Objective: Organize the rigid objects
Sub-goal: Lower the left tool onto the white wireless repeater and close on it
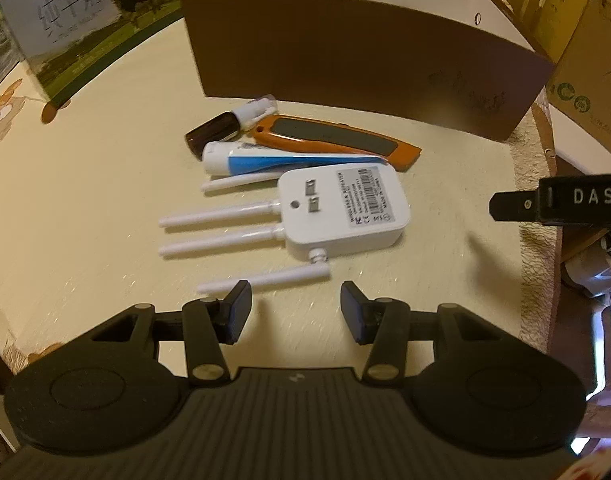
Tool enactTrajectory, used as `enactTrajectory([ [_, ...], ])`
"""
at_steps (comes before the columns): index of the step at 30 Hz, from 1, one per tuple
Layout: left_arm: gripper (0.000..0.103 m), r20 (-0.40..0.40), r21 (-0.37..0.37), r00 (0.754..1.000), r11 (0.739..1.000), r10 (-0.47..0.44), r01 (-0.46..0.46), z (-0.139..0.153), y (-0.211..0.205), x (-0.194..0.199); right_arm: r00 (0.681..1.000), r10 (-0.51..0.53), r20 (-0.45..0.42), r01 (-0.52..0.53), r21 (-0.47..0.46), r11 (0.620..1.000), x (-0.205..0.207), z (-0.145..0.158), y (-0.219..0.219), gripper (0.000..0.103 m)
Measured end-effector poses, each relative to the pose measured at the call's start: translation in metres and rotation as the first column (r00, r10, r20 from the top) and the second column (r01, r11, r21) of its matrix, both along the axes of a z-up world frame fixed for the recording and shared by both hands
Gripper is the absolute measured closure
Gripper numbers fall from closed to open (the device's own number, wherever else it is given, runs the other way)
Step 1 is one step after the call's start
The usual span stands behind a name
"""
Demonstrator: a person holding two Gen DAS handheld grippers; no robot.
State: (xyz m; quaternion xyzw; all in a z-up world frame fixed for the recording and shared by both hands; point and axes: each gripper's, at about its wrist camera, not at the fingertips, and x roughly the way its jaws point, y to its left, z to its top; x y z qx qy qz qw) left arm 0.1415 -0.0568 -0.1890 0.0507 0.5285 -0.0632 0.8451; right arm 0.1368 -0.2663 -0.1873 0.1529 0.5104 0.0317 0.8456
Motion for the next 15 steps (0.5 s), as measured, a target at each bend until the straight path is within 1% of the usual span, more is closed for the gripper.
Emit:
enactTrajectory([
  [5,0.058,0.004,0.036,1.000,0.999,-0.003,0.003,-0.008,-0.012,0.010,1.000,-0.016,-0.003,0.016,-0.006,1.000,0.006,-0.005,-0.008,0.043],
  [9,0.058,0.031,0.089,1.000,0.996,-0.003,0.000,-0.014,-0.016,0.014,1.000,-0.023,-0.005,0.023,-0.011,1.000,0.008,-0.008,-0.010,0.043],
  [12,0.053,0.031,0.091,0.999,0.996,0.007,-0.010,-0.017,-0.012,0.016,1.000,-0.017,-0.012,0.017,-0.015,1.000,0.009,-0.010,-0.010,0.043],
  [15,0.052,0.037,0.106,0.999,0.994,0.008,-0.012,-0.018,-0.007,0.015,1.000,-0.008,-0.017,0.007,-0.018,1.000,0.009,-0.013,-0.008,0.043],
])
